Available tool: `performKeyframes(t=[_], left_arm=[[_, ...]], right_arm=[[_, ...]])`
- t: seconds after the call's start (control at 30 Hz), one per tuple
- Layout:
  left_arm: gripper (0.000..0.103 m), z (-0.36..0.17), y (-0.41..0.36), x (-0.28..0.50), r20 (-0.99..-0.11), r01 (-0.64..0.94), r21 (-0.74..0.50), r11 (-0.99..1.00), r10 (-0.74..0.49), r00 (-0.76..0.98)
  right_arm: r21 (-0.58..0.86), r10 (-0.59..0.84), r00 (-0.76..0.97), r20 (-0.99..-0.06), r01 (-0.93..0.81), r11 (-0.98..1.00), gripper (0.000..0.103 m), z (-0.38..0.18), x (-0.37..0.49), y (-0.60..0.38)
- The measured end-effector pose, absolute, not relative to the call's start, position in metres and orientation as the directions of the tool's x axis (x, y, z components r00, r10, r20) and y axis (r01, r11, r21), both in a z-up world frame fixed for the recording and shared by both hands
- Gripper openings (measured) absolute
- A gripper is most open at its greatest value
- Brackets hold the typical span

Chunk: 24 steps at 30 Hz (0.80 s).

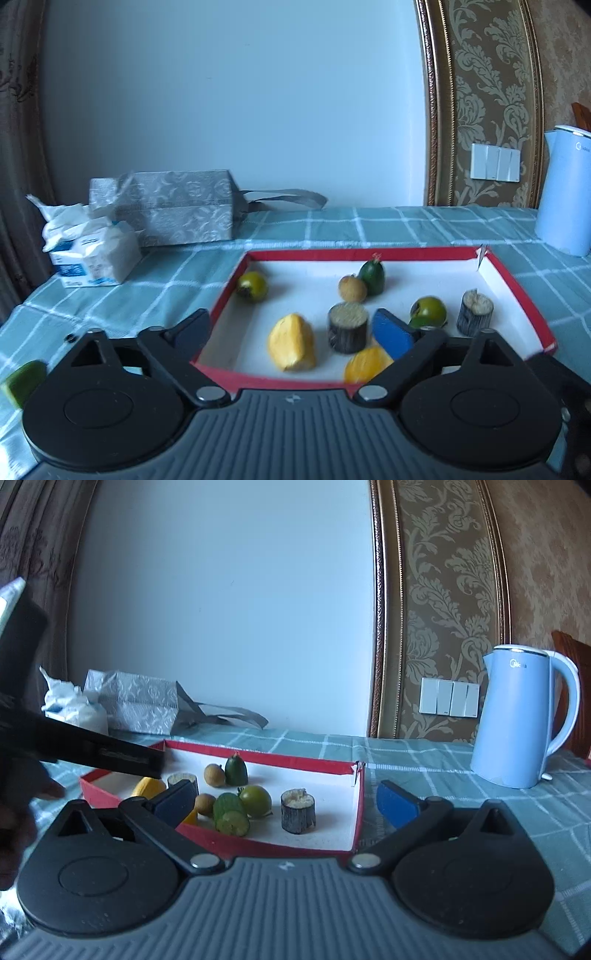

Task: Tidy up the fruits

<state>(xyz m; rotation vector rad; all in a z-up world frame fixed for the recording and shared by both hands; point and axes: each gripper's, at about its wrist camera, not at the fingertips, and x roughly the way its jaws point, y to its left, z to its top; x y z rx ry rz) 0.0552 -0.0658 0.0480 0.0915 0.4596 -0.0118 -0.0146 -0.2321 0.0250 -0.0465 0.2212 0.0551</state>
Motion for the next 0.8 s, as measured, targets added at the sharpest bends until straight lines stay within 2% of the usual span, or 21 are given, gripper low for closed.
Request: performKeyframes(t=[0.3, 0.47, 0.6, 0.8], left_arm=[[0.103, 0.051, -0.039, 0.018, -0.438, 0.035, 0.010, 0.999, -0.027, 0.898], [0.103, 0.049, -0.025, 0.011, -0.440, 0.033, -0.023, 0.999, -0.040, 0.897], [0.103, 0.045, -0.015, 0.008, -0.442, 0.027, -0.042, 0.999, -0.042, 0.896], [0.103, 0.038, -0.001, 0.008, -0.452, -0.001, -0.070, 0.998, -0.031, 0.892]], right_arm=[[0.000, 0.021, 0.962, -0.273, -0.022, 1.000, 0.103, 0.024, -0.014, -0.218], [-0.034, -0.022, 0.966, -0.259, 0.014, 0.999, 0.103, 0.022, -0.016, -0.193], [-0.099, -0.092, 0.974, -0.209, 0.072, 0.993, 0.103, 0.019, -0.021, -0.172], [-0.035, -0.039, 0.958, -0.283, 0.031, 0.999, 0.103, 0.018, -0.013, -0.164]])
